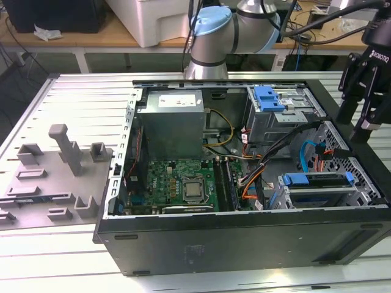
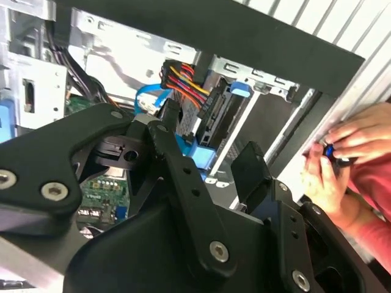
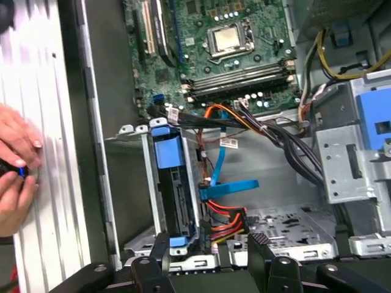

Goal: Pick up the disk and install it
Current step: 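Insert the first disk wire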

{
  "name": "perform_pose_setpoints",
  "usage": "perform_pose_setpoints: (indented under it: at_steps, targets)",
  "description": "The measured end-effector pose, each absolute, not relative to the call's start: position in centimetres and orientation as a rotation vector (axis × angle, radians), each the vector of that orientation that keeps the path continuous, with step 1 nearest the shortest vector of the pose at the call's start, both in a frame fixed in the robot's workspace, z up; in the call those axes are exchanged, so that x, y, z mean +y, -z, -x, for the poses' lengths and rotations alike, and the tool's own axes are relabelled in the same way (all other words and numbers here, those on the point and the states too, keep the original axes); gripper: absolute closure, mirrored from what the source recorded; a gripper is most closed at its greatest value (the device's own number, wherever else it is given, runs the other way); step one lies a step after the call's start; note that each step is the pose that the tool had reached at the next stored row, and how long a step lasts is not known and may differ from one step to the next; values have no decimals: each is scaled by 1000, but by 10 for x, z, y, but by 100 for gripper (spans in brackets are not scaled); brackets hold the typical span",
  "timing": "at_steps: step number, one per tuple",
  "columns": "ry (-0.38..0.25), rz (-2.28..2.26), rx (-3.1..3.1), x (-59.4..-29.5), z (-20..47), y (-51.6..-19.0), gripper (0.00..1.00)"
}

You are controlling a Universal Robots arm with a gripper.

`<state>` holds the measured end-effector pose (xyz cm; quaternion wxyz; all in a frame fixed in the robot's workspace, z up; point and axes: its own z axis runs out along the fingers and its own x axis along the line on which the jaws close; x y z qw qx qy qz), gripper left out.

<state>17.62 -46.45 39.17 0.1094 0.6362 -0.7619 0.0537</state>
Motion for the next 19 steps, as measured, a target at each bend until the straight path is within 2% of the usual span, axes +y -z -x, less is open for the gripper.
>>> perform_pose_setpoints:
  at_steps: [16, 19]
  targets:
    - [-172, -1877, -2220, -460, -179, -384, 38]
    - [-185, -1870, -2214, -451, -180, -377, 38]
